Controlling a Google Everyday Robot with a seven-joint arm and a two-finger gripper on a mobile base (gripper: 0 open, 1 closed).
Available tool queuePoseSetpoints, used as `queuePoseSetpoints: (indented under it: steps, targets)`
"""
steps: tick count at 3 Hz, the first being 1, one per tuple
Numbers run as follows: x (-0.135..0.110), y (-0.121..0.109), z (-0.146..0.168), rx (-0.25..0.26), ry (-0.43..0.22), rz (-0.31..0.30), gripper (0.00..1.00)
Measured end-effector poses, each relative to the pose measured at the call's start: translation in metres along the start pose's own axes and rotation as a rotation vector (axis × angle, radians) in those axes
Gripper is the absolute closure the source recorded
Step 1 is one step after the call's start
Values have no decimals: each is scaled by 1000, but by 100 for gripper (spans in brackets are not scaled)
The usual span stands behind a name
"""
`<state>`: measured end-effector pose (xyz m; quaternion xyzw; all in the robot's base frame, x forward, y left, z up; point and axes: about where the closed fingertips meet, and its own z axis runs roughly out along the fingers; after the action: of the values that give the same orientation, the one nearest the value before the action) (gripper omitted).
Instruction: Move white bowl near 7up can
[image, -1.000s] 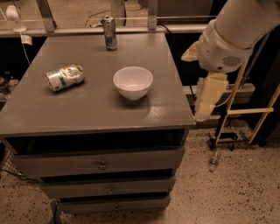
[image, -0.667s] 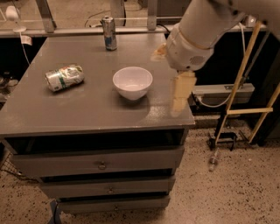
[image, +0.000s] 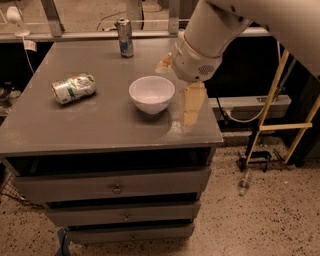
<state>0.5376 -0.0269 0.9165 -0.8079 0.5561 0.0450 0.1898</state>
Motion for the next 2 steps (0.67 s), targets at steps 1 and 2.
queuePoseSetpoints:
  steps: [1, 2]
  targets:
    - [-3, -2, 5, -22, 23, -21, 0]
    - [-8, -6, 21, -77, 31, -66, 0]
